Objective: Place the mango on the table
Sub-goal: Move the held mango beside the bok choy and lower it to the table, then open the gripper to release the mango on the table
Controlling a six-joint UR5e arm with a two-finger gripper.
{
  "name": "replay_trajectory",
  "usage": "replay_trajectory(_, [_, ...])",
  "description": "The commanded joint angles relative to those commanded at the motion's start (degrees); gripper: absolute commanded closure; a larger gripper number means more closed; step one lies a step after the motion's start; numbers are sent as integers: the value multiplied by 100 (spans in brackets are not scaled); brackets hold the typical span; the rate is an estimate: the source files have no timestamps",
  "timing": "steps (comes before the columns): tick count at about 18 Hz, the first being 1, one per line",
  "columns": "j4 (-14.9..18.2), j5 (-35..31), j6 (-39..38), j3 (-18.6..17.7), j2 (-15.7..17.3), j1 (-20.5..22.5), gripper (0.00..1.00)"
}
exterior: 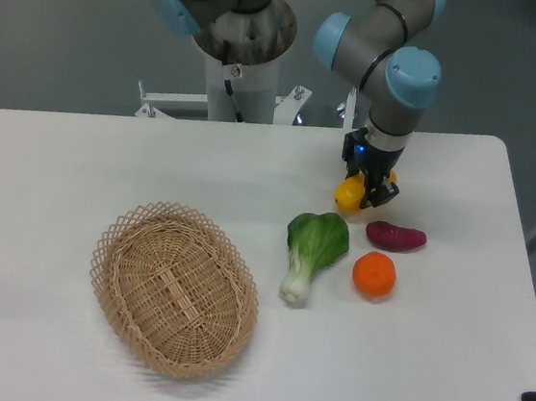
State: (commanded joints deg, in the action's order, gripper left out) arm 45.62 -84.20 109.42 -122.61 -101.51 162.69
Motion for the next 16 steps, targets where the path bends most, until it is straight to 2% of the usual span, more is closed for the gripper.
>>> replay_trajectory(8, [0,0,26,26,-26,-9,38])
replay_trajectory(12, [0,9,62,88,-9,9,10])
replay_trajectory(16, [9,26,-9,184,35,-9,0])
